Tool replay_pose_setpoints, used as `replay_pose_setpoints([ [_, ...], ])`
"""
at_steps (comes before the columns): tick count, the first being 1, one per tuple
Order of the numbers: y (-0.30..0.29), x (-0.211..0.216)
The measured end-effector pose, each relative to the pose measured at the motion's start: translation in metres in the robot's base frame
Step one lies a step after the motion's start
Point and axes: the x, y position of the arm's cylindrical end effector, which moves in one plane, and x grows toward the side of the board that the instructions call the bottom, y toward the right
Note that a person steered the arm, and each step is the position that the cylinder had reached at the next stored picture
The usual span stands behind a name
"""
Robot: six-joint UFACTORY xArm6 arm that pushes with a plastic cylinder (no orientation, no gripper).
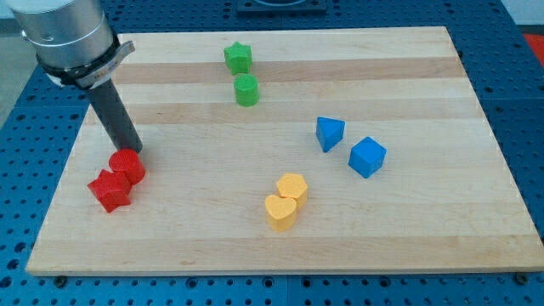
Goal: Move the green circle to the red circle
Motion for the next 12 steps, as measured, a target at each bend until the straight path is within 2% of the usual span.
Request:
replay_pose_setpoints([
  [1, 0.0, 0.007],
  [2, -0.001, -0.004],
  [3, 0.053, -0.028],
  [4, 0.155, -0.031],
  [5, 0.205, -0.064],
  [6, 0.209, -0.105],
  [7, 0.181, -0.123],
  [8, 0.125, -0.122],
  [10, 0.109, -0.063],
  [11, 0.108, -0.074],
  [12, 0.078, -0.091],
])
